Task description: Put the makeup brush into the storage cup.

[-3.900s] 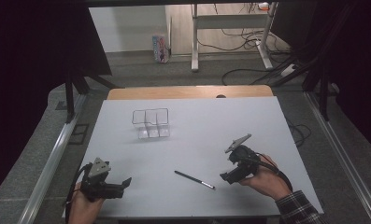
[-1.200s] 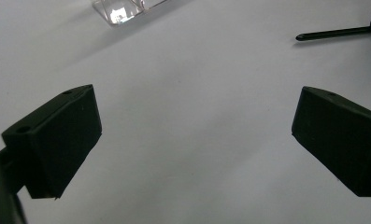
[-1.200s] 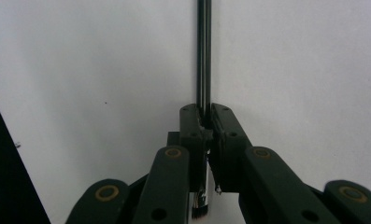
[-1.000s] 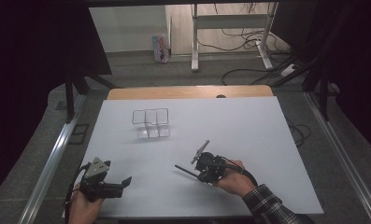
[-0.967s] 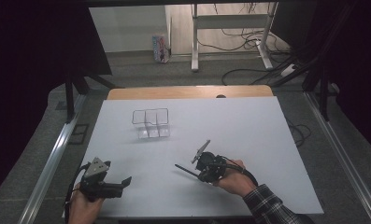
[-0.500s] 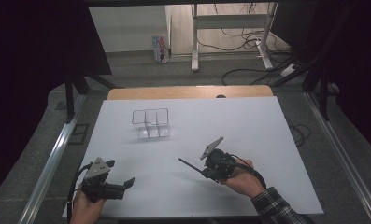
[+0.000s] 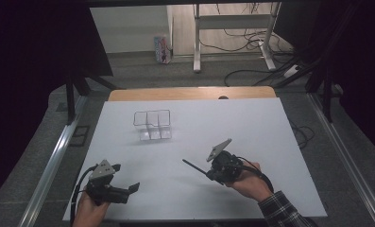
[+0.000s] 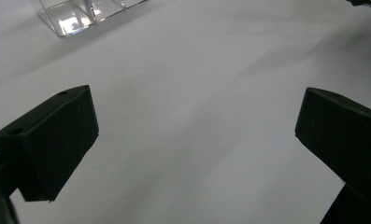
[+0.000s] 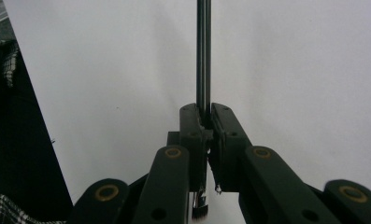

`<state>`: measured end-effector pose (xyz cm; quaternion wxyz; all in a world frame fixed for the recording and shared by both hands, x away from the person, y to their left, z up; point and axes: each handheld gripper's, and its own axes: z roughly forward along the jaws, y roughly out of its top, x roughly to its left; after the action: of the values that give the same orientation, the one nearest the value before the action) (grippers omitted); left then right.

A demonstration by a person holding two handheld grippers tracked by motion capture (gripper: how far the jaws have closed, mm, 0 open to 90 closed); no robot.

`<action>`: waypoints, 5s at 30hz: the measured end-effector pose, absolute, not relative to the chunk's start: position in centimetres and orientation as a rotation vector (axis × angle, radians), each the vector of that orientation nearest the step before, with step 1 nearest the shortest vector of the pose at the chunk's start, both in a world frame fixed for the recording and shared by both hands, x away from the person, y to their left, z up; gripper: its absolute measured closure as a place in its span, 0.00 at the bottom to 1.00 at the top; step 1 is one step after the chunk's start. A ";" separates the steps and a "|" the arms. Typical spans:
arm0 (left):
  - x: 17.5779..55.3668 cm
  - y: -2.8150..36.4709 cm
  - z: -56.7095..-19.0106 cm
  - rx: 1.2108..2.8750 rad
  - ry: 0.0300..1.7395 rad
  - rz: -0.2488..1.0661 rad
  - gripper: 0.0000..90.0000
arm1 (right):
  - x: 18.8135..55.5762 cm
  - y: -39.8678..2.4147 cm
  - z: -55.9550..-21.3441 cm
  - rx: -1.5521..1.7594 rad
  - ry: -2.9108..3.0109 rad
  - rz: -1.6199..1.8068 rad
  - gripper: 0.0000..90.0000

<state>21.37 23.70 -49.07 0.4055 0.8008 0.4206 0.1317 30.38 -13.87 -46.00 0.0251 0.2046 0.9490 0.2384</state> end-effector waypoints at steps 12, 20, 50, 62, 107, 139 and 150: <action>22.0 22.3 -48.0 2.067 1.032 0.398 0.00 | 30.6 -13.7 -44.8 0.574 2.960 0.747 0.93; 22.8 21.2 -46.9 2.095 0.939 0.400 0.00 | 30.7 -12.9 -44.2 0.507 2.992 0.712 0.93; 25.0 11.4 -46.3 2.414 0.444 0.478 0.32 | 30.7 -8.6 -42.4 0.226 3.139 0.592 0.93; 24.3 11.1 -46.9 2.506 0.270 0.440 0.82 | 30.3 -8.3 -42.7 0.172 3.161 0.598 0.92; 24.8 15.9 -47.2 2.102 0.634 0.118 0.92 | 31.7 -18.0 -44.5 0.780 2.579 1.421 0.00; 25.5 12.7 -47.5 1.898 0.553 -0.042 0.92 | 30.7 -17.9 -43.1 0.864 2.587 1.849 0.54; 25.5 11.0 -48.1 1.932 0.501 -0.051 0.92 | 30.9 -18.2 -43.4 0.862 2.616 1.934 0.78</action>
<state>25.50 11.04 -48.11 0.5419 0.8133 0.2109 -0.0216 30.94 -18.21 -43.36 -0.1119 0.2545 0.7724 0.5710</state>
